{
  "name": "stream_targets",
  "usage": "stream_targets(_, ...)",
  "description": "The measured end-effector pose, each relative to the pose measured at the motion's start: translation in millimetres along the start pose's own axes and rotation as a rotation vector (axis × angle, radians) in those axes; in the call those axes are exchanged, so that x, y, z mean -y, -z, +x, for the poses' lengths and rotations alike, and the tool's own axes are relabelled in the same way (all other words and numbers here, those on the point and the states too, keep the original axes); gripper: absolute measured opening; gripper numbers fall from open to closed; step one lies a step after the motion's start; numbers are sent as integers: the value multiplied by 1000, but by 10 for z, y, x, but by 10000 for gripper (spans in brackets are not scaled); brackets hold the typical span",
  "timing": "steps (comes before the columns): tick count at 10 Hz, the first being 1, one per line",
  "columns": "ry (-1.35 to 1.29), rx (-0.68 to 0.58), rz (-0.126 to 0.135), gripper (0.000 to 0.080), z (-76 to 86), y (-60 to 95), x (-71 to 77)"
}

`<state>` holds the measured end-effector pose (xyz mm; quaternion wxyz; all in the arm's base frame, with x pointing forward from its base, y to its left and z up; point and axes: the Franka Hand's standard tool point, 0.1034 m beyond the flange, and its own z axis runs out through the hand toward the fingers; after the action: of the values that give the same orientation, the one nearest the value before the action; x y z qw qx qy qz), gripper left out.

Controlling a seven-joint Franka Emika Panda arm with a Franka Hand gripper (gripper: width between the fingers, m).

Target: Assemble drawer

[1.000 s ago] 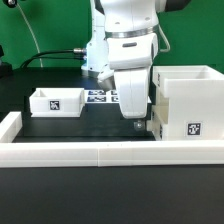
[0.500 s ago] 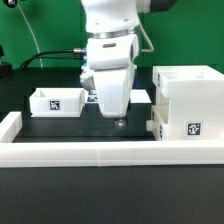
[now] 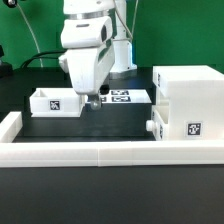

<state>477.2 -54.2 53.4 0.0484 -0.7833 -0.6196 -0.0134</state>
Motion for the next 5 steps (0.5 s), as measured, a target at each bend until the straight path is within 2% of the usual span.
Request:
stream_targets(1,-13,7,-2,649,-87,85,68)
stream_targets(2,-25,10,5,649,-124,164,65)
stream_targets(5,-91,8,9,649,-111,119,75)
